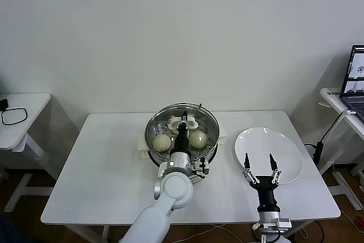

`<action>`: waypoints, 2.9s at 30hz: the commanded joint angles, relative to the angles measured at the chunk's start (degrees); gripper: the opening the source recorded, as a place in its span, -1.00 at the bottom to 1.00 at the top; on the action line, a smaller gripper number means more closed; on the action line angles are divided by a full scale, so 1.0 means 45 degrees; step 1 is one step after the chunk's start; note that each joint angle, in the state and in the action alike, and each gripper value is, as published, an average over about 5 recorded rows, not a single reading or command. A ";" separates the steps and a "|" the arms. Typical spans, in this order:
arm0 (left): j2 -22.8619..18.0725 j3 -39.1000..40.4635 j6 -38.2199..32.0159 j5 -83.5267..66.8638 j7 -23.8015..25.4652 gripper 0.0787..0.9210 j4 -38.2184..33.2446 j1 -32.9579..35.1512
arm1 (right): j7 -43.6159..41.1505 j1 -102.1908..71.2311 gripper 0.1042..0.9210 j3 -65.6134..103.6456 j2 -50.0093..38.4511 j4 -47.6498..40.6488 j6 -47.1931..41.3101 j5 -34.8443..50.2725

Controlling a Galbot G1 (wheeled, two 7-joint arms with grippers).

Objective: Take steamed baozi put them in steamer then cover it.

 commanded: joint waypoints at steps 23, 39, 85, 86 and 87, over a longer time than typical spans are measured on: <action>0.0261 -0.0093 -0.0474 0.0088 -0.0083 -0.64 -0.0793 0.0794 | -0.0007 0.0041 0.76 -0.0092 0.0016 -0.0092 0.0033 -0.0109; 0.1505 -0.1167 -0.0875 -0.1114 -0.0868 0.45 -0.5092 0.3817 | 0.0008 0.0061 0.76 -0.0157 -0.0136 0.0025 0.0118 -0.0110; -0.0281 -0.8443 -0.8934 -1.7572 -0.2191 0.77 -0.5088 0.8438 | -0.0389 -0.0850 0.76 0.0048 -0.0339 0.3431 -0.2767 0.0871; -0.0280 -0.8427 -0.8907 -1.7573 -0.2189 0.77 -0.5108 0.8439 | -0.0388 -0.0873 0.76 0.0056 -0.0337 0.3452 -0.2782 0.0841; -0.0277 -0.8420 -0.8882 -1.7573 -0.2187 0.77 -0.5122 0.8438 | -0.0386 -0.0890 0.76 0.0061 -0.0334 0.3467 -0.2797 0.0805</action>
